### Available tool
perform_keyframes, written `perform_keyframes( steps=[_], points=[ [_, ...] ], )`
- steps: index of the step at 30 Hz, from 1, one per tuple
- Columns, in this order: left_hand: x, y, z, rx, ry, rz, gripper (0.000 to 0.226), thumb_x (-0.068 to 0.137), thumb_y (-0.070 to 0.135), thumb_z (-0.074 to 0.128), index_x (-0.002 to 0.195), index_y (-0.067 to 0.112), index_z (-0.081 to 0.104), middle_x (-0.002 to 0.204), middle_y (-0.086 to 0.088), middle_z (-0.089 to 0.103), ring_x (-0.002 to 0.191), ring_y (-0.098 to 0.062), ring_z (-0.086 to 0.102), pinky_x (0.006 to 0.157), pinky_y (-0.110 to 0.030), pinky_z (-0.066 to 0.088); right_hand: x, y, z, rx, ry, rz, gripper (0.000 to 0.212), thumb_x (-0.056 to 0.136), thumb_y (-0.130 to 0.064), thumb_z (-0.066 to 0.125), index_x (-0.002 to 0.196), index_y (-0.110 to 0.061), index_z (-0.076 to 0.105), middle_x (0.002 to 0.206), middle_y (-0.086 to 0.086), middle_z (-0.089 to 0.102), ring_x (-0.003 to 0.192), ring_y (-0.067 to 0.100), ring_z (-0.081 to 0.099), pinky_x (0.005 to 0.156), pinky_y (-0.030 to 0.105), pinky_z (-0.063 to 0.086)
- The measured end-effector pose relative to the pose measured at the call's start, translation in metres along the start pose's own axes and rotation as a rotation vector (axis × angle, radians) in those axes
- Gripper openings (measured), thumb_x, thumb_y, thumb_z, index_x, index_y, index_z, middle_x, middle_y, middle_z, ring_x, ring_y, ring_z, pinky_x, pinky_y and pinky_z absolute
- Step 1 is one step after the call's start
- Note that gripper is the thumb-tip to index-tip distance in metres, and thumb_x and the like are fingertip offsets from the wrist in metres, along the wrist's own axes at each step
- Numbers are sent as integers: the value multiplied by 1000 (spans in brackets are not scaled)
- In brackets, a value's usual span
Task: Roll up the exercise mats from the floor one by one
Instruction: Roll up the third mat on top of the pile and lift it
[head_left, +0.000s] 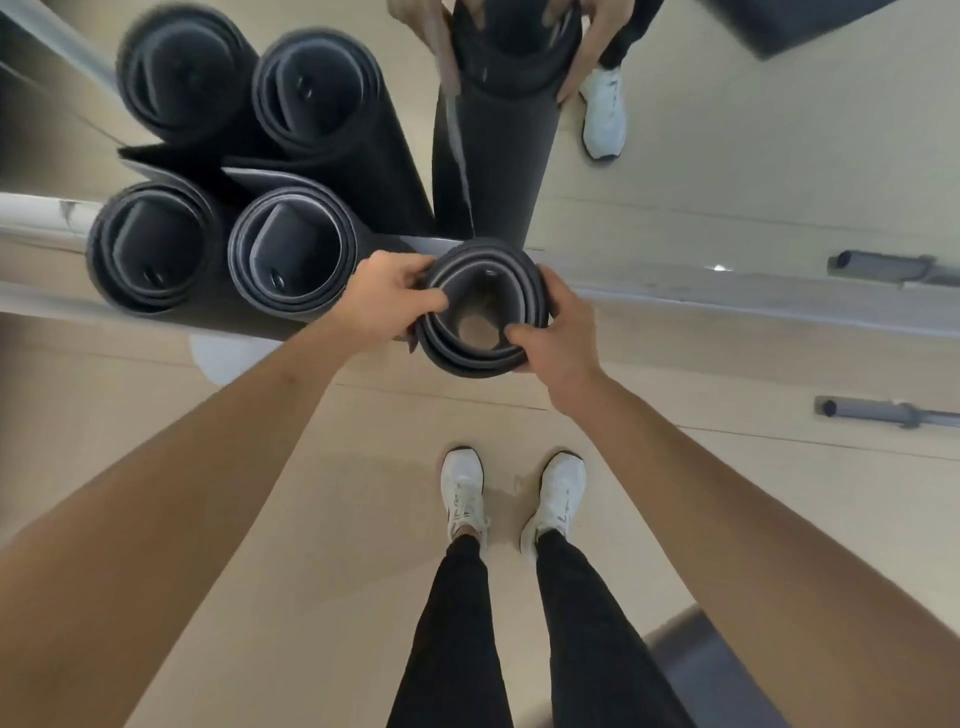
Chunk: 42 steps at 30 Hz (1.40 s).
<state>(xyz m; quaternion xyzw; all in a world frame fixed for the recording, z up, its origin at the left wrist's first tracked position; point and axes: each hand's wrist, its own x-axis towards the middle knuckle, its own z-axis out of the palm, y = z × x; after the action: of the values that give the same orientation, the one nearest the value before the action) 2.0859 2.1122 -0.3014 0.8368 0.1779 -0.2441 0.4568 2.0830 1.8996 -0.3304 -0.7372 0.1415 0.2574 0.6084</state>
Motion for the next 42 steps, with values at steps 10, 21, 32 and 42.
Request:
perform_keyframes(
  steps=[10, 21, 32, 42],
  points=[
    [57, -33, -13, 90, -17, 111, 46, 91, 21, 76, 136, 27, 66, 118, 9, 75, 113, -7, 69, 110, -40, 49, 46, 22, 24, -53, 67, 111, 51, 93, -23, 71, 140, -29, 52, 109, -19, 61, 100, 19, 67, 75, 47, 65],
    [68, -26, -10, 71, 73, -153, 55, 99, 43, 61, 144, 13, 52, 115, 6, 59, 107, -17, 58, 93, -33, 47, 83, 3, 31, -181, 109, 58, 33, 92, -28, 72, 119, -37, 54, 96, -22, 59, 100, 22, 66, 62, 41, 64],
    [69, -24, -16, 255, 74, -79, 20, 90, 17, 68, 102, 3, 62, 77, -4, 59, 67, -21, 57, 57, -29, 41, 85, -1, 46, -34, 153, 127, 42, 86, -3, 66, 87, -44, 60, 89, 3, 72, 87, 32, 73, 66, 52, 64],
    [49, -27, -36, 565, 288, 57, 43, 93, 32, 73, 129, 10, 66, 111, -12, 74, 108, -34, 66, 95, -43, 47, 80, -1, 59, 45, 1, 237, 40, 92, -31, 75, 125, -32, 52, 116, 5, 68, 99, 22, 71, 64, 41, 64]
  ],
)
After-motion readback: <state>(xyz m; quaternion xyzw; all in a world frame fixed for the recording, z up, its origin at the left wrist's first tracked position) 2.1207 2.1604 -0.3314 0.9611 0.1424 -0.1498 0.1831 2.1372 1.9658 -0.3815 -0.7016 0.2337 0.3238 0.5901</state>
